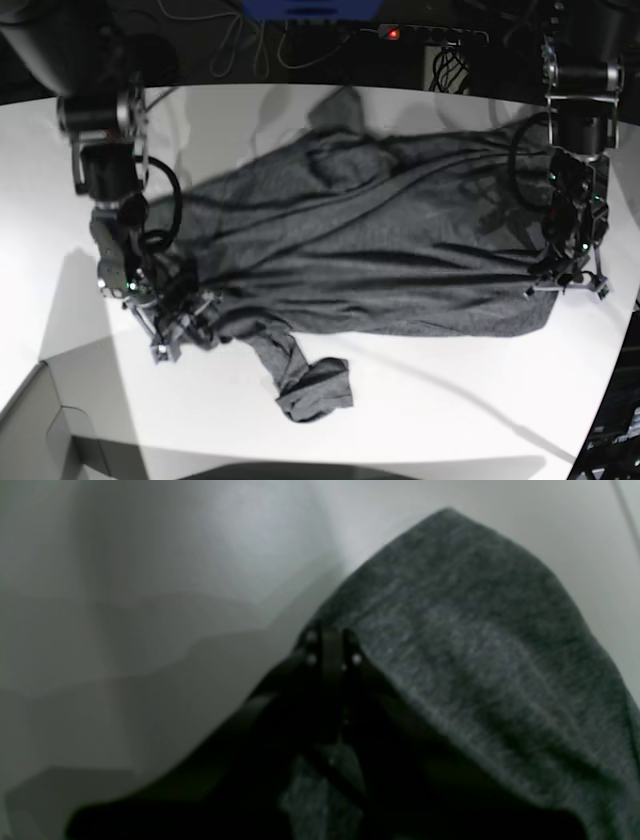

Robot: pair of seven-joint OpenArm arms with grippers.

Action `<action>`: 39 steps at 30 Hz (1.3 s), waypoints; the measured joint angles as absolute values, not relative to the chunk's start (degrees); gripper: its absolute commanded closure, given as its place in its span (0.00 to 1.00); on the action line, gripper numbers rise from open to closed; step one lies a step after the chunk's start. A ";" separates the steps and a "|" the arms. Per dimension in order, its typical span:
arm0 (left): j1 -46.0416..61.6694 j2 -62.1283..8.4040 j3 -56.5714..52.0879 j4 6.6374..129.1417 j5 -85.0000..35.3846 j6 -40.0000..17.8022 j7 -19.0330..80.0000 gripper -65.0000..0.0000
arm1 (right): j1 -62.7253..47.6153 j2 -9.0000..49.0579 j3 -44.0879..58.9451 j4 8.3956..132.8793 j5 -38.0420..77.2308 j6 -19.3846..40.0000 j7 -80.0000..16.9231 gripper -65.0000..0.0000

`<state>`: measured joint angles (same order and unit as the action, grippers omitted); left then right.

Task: Layout the t-shirt on the table in an organized manner, then fold the t-shirt properly
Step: 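Pull the shirt edges apart with both grippers to stretch it flat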

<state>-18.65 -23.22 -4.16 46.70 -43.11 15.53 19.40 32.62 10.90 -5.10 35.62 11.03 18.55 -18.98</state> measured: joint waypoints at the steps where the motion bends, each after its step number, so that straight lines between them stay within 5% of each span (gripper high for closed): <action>1: -18.20 -23.66 -4.14 46.94 -43.62 15.25 19.18 1.00 | 34.65 10.96 -5.69 31.53 11.14 18.72 -15.81 1.00; 5: -17.80 -24.95 -4.34 46.76 -43.70 15.27 19.20 1.00 | 40.45 10.98 -10.87 20.36 9.74 18.13 -4.75 1.00; 10: -16.47 -26.00 -4.29 50.87 -43.79 16.80 22.22 1.00 | 39.79 11.44 -11.31 25.08 9.26 12.49 -2.50 1.00; 18: -14.76 -24.80 -9.37 60.18 -43.86 16.95 22.74 1.00 | 24.45 16.32 -8.14 58.48 9.54 11.51 -12.45 1.00; 28: -8.82 -20.93 -19.99 77.06 -43.22 17.67 33.28 1.00 | 1.78 12.97 1.63 88.29 9.56 11.55 -27.31 1.00; 34: -0.99 -12.78 -27.75 86.76 -42.85 17.26 44.51 1.00 | -1.45 12.51 1.52 87.18 9.85 11.66 -27.40 1.00; 39: 0.62 -10.96 -28.42 82.63 -42.74 16.91 44.84 1.00 | 2.44 12.71 1.65 78.39 9.58 11.60 -27.57 1.00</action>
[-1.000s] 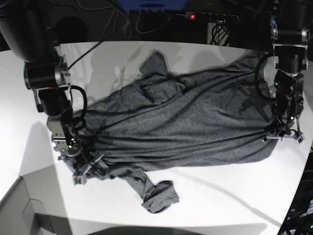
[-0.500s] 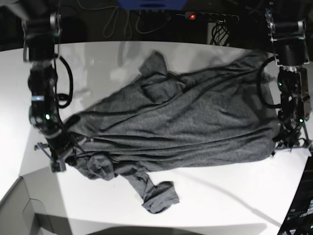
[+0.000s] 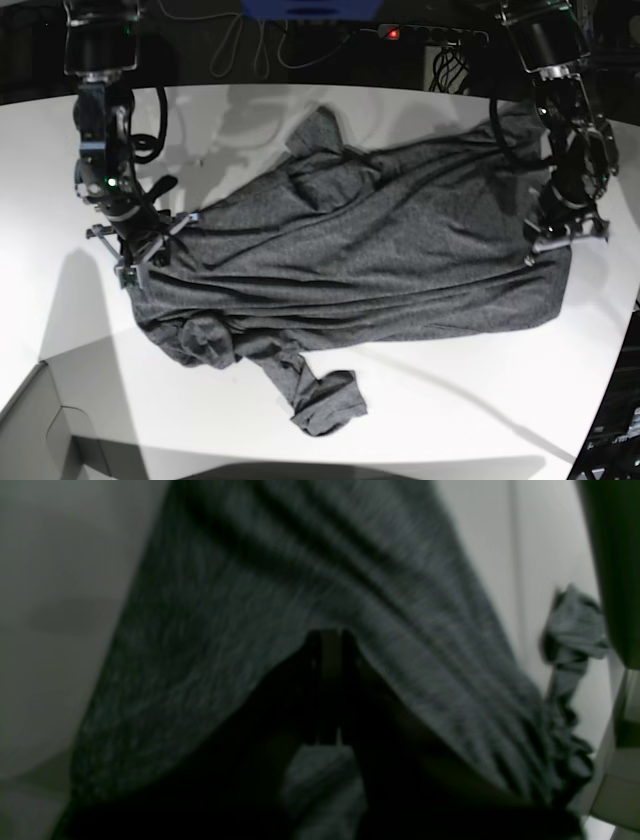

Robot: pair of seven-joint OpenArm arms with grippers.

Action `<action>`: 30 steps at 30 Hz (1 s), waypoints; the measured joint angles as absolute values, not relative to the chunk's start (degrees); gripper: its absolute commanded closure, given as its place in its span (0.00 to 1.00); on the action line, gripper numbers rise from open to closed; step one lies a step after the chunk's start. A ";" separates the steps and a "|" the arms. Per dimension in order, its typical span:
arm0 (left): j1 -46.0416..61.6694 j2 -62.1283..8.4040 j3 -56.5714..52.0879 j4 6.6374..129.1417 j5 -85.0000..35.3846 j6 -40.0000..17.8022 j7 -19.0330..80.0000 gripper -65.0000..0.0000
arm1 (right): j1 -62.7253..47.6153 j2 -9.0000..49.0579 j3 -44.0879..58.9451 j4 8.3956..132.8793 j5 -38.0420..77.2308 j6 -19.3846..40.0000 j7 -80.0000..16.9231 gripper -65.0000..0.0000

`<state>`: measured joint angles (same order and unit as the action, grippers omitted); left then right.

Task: Layout the t-shirt on the table in an organized manner, then fold the t-shirt properly
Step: 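Pull the shirt edges apart with both grippers to stretch it flat, then release the shirt with both grippers and lift them away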

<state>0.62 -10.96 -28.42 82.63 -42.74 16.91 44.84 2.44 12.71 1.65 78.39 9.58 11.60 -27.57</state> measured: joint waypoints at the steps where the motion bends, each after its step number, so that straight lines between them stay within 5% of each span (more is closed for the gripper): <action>1: 0.62 -11.11 -28.53 81.01 -42.65 17.12 44.66 1.00 | 3.55 12.75 1.67 76.40 9.43 11.68 -27.86 1.00; 7: -5.10 -13.32 -28.47 69.49 -43.16 16.40 41.58 1.00 | 6.92 14.81 1.61 70.32 9.61 11.68 -26.68 1.00; 16: -14.37 -19.51 -21.85 54.26 -43.81 15.40 32.16 1.00 | -8.01 14.87 2.07 84.49 9.58 16.05 -26.20 1.00; 30: -18.87 -21.58 -15.70 60.34 -43.55 17.08 30.52 1.00 | -21.98 13.78 7.99 106.37 9.39 17.10 -27.88 1.00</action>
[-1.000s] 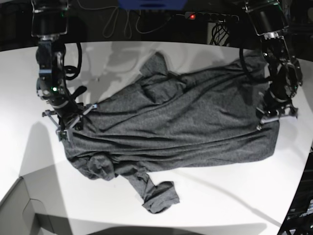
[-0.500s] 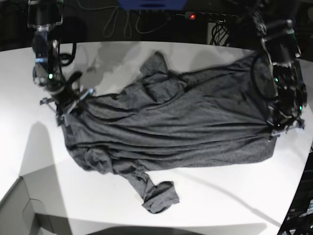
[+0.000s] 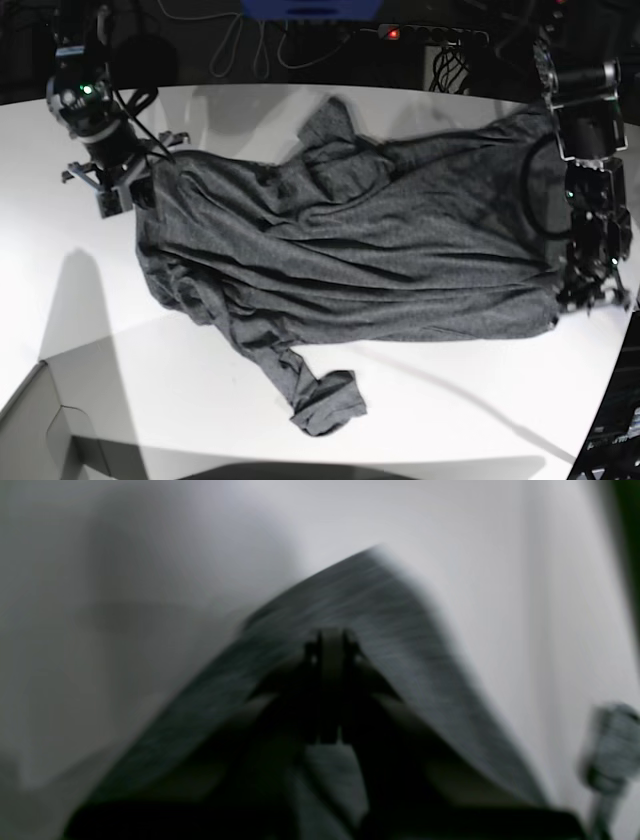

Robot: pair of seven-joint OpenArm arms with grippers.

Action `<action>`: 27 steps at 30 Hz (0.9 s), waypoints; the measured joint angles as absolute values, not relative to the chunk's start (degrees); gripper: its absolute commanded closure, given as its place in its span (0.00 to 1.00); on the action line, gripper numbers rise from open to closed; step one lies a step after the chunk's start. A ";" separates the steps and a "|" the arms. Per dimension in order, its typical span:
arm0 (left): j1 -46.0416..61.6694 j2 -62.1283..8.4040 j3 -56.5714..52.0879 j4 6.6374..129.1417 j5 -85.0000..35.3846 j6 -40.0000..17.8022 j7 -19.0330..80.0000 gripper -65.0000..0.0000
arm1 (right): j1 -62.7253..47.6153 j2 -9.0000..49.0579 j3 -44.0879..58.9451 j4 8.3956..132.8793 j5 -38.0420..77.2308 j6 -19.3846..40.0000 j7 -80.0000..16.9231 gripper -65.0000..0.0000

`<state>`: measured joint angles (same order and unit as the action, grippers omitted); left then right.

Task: Layout the t-shirt on the table in an organized manner, then fold the t-shirt properly
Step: 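Release the shirt with both grippers and lift them away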

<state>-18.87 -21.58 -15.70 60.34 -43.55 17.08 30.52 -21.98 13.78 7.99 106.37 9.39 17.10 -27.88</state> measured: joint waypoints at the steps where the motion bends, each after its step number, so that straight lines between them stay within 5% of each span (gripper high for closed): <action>1: -18.09 -21.47 -16.38 62.78 -43.53 16.82 32.53 1.00 | -22.02 13.54 8.21 106.59 9.43 17.10 -27.88 1.00; 15: 7.01 -7.42 -43.13 95.57 -42.61 16.71 60.51 1.00 | -21.93 9.67 6.17 106.61 9.32 17.10 -27.88 1.00; 27: 6.15 -9.56 -41.32 79.77 -45.28 15.33 54.35 1.00 | -19.00 9.65 -8.60 104.88 9.43 17.10 -27.44 1.00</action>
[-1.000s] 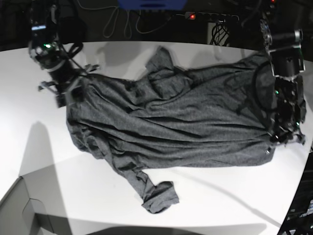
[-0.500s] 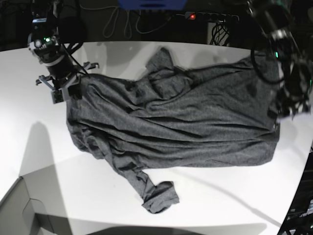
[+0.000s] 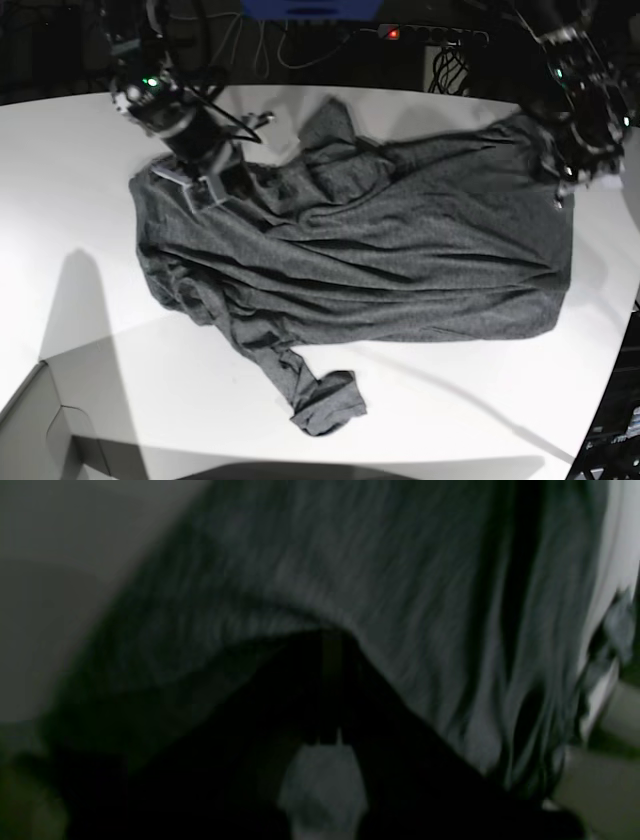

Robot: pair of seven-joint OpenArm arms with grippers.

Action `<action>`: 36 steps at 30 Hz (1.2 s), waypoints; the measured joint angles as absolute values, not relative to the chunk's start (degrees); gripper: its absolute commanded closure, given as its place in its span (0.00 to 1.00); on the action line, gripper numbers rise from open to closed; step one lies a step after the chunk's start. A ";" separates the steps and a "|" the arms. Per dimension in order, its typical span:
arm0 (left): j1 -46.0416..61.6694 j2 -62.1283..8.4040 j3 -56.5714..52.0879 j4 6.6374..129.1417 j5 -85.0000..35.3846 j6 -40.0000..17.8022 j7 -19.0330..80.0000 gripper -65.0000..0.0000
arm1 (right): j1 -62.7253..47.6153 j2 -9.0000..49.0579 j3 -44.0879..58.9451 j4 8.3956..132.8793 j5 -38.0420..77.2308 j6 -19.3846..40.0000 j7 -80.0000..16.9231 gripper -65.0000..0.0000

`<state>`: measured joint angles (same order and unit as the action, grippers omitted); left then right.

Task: Layout the t-shirt on the table in an organized manner, then fold the t-shirt properly
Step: 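Release the shirt with both grippers and lift them away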

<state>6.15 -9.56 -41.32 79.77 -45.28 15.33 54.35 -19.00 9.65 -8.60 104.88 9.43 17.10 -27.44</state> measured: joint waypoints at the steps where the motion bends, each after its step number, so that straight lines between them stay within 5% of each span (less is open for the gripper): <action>1: 5.41 -10.52 -39.90 78.56 -45.47 15.14 53.08 1.00 | -18.68 9.72 -8.58 103.96 9.39 17.10 -27.53 1.00; 11: -2.85 -18.46 -28.47 63.57 -46.96 12.84 36.93 1.00 | -15.16 12.62 -7.81 94.89 9.28 17.10 -27.40 1.00; 30: -25.19 -20.36 -21.15 51.90 -43.05 16.97 34.17 1.00 | 3.36 18.44 -2.31 74.41 10.04 17.47 -26.61 1.00; 36: -26.61 -20.47 -20.16 57.04 -43.16 17.32 37.06 1.00 | 4.97 19.86 1.80 82.72 9.08 17.21 -27.86 1.00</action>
<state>-26.61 -20.47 -20.16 57.04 -43.16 17.32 37.06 4.97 19.86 1.80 82.72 9.08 17.21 -27.86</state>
